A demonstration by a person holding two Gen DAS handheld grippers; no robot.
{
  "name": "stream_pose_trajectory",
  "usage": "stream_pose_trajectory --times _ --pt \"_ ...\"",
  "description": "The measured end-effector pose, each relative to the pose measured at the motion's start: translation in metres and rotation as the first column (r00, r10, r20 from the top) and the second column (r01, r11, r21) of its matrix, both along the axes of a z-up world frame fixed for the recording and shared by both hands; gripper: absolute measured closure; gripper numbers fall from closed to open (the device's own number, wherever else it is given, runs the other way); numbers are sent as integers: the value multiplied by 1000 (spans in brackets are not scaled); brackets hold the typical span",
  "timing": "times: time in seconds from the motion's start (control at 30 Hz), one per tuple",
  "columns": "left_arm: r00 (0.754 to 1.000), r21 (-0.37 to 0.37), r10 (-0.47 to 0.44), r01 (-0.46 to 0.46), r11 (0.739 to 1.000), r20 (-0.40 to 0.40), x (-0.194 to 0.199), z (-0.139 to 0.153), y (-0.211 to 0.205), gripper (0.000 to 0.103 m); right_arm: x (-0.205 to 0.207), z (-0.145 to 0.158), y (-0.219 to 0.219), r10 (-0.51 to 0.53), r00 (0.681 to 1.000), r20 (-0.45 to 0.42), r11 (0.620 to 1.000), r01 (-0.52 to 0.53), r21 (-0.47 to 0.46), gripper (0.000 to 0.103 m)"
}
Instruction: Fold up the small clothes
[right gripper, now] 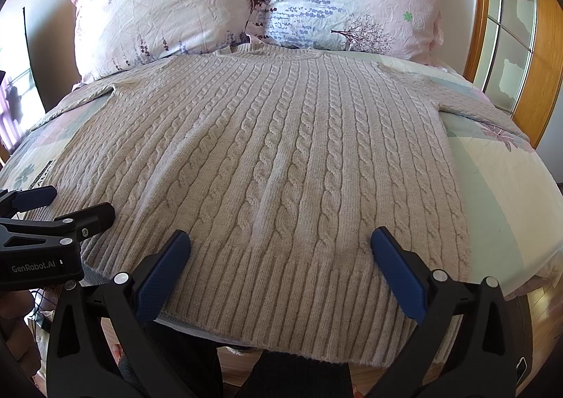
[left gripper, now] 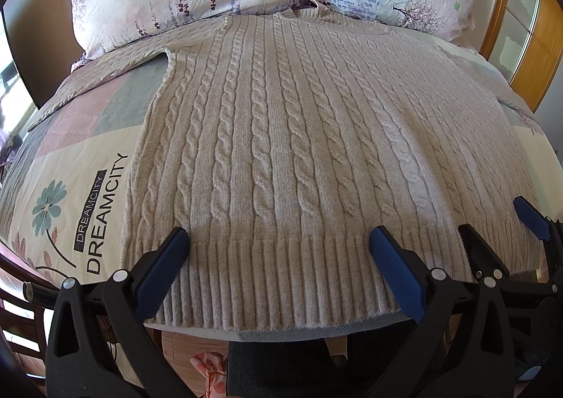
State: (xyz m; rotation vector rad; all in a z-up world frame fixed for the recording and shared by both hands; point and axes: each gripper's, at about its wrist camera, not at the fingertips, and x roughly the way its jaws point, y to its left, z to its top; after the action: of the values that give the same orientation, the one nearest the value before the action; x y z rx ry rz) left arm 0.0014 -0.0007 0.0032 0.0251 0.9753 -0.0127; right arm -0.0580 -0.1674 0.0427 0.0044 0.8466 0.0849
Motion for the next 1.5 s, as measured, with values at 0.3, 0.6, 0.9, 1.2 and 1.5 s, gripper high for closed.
stream_pose_trajectory --times 0.3,0.6,0.9,1.2,1.5 --pt "1000 0 0 0 1000 3 -1 0 0 2 0 0 0 0 1000 1 1000 0 0 1" --pt "1000 1 0 0 1000 6 1 0 -1 2 0 0 0 0 1000 2 1000 0 0 1" --pt "1000 2 0 0 1000 9 0 1 0 2 0 0 0 0 1000 3 1000 0 0 1" --pt "1000 1 1 -1 1000 11 -1 1 0 2 0 0 0 0 1000 3 1000 0 0 1" --pt "1000 1 0 0 1000 13 0 1 0 2 -1 0 0 1 1000 5 1000 -1 0 1"
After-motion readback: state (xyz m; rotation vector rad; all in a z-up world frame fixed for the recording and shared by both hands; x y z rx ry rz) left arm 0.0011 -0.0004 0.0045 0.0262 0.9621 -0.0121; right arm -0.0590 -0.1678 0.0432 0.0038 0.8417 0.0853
